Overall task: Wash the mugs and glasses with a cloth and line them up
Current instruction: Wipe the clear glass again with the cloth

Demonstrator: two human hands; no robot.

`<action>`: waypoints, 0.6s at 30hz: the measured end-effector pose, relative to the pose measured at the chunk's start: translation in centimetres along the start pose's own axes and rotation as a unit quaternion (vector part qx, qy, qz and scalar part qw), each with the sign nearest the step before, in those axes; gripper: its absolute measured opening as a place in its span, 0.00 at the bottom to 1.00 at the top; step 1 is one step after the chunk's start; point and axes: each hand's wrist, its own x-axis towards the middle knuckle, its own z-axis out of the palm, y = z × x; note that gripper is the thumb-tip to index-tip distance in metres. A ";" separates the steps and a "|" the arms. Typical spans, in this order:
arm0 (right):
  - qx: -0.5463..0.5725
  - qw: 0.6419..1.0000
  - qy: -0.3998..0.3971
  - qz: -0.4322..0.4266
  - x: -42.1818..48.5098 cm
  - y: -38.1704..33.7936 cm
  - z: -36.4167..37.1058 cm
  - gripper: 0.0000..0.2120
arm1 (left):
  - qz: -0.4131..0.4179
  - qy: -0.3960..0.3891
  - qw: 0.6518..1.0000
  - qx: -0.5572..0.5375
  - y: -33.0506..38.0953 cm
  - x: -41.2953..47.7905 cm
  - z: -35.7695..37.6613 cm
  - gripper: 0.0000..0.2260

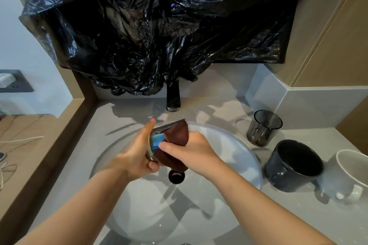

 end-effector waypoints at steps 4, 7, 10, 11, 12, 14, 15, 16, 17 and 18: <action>-0.073 0.994 0.078 -0.014 -0.2 -0.9 0.0 0.16 | -0.004 0.012 1.000 -0.027 -0.1 0.4 0.4 0.22; -0.038 0.994 0.093 -0.033 -0.4 -0.5 -0.1 0.16 | -0.016 0.015 0.999 -0.026 0.2 0.2 0.3 0.21; 0.012 0.995 0.053 -0.087 -0.7 -0.3 -0.1 0.14 | -0.024 0.017 0.998 -0.051 0.5 0.1 0.1 0.21; 0.016 0.994 0.045 -0.094 -0.6 -0.1 -0.2 0.16 | -0.028 0.013 0.998 -0.055 0.6 0.0 0.0 0.21; 0.037 0.994 0.044 -0.097 -0.5 0.0 -0.4 0.17 | -0.031 0.011 0.998 -0.055 0.7 0.0 -0.1 0.22; 0.100 0.989 0.061 -0.091 -0.4 0.0 -0.7 0.19 | -0.034 0.014 0.998 -0.058 0.9 -0.2 -0.2 0.24; 0.094 0.989 0.066 -0.093 -0.5 -0.1 -1.0 0.19 | -0.033 0.018 0.997 -0.062 1.0 -0.2 -0.1 0.25; 0.044 0.992 0.062 -0.104 -0.7 -0.2 -1.2 0.19 | -0.033 0.021 0.997 -0.068 1.0 -0.2 -0.2 0.25; -0.040 0.991 0.045 -0.120 -0.9 -0.2 -1.5 0.20 | -0.033 0.021 0.996 -0.077 1.0 -0.2 -0.2 0.25; -0.134 0.981 0.018 -0.139 -1.0 0.0 -1.7 0.22 | -0.034 0.017 0.996 -0.083 1.1 -0.3 -0.3 0.25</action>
